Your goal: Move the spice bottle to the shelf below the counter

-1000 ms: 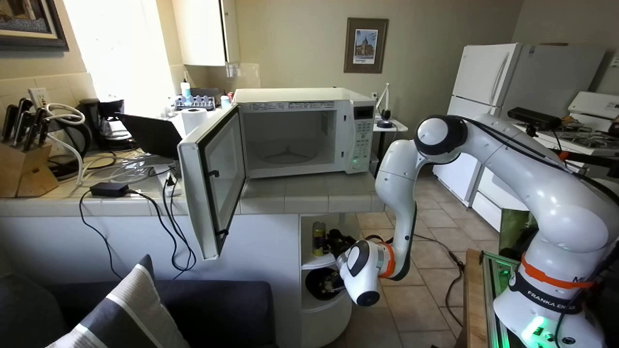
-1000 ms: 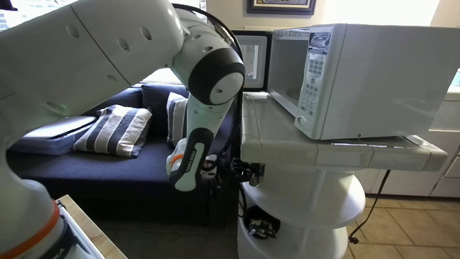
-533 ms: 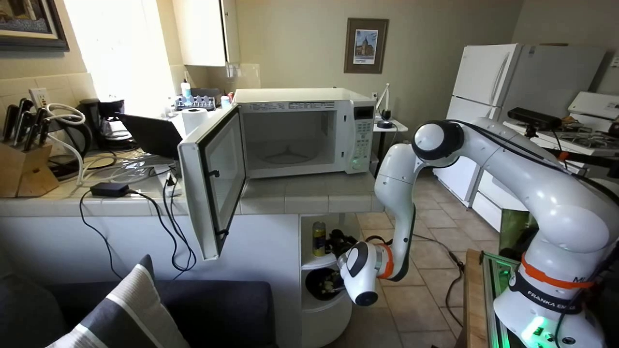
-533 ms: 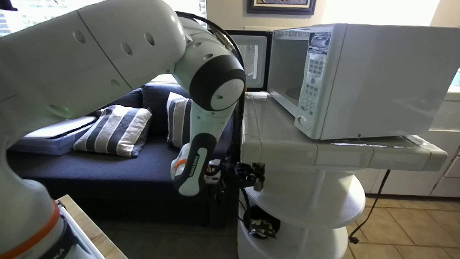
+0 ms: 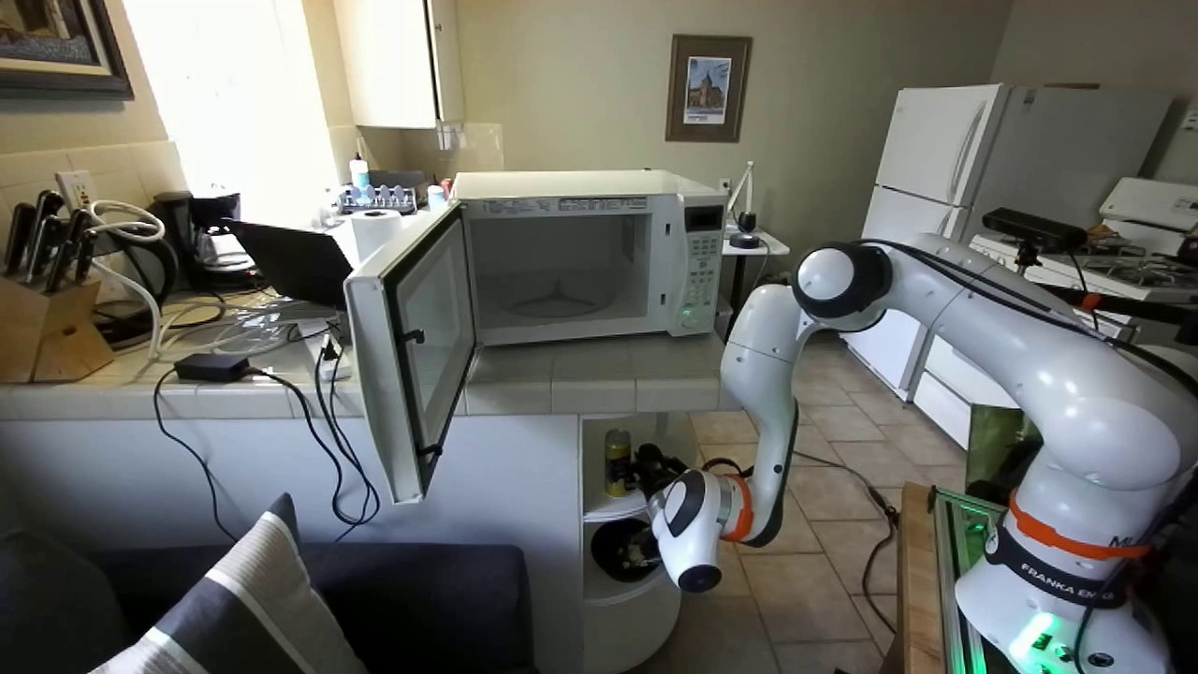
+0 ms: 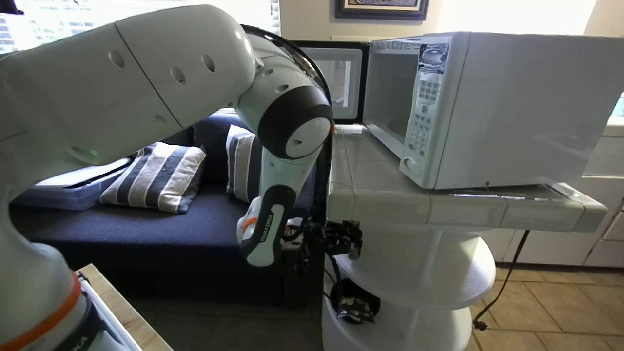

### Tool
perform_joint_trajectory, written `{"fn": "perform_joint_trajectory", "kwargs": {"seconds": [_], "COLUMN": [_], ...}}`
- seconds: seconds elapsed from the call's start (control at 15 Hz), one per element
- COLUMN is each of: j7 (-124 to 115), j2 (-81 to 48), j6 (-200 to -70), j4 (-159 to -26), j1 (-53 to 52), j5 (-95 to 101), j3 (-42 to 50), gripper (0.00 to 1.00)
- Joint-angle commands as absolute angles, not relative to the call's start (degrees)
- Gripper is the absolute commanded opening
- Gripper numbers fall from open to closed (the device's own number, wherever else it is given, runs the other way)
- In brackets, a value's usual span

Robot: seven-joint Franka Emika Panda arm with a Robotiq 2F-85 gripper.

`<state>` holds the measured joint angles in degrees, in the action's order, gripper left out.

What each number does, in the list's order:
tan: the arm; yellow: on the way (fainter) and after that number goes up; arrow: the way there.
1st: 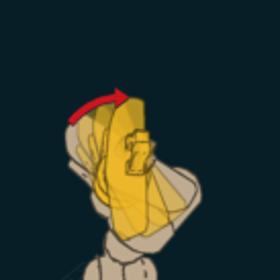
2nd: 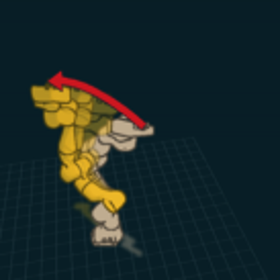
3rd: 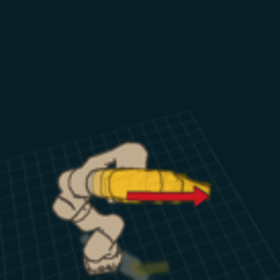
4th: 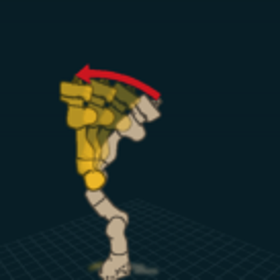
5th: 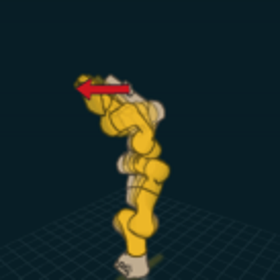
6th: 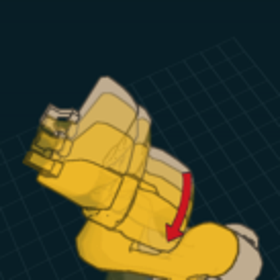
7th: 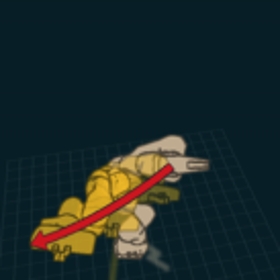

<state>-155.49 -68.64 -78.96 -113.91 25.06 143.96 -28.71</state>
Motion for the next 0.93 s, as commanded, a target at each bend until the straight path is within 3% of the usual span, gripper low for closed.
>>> {"fn": "perform_joint_trajectory", "kwargs": {"seconds": [0.0,0.13,0.2,0.27,0.53,0.87], "j7": [-157.18,-157.18,-157.19,-157.18,-157.17,-157.18], "j2": [-70.63,-70.87,-70.98,-71.14,-71.36,-71.05], "j6": [-78.40,-78.90,-79.24,-79.25,-79.40,-79.76], "j4": [-111.65,-111.42,-111.49,-111.35,-111.44,-111.88], "j1": [24.39,24.59,24.92,25.03,25.24,25.49], "j5": [143.96,143.96,143.96,143.96,143.95,143.95], "j3": [-28.00,-27.93,-28.03,-28.13,-28.18,-28.46], "gripper": [0.23,0.23,0.73,0.75,1.00,1.00]}}
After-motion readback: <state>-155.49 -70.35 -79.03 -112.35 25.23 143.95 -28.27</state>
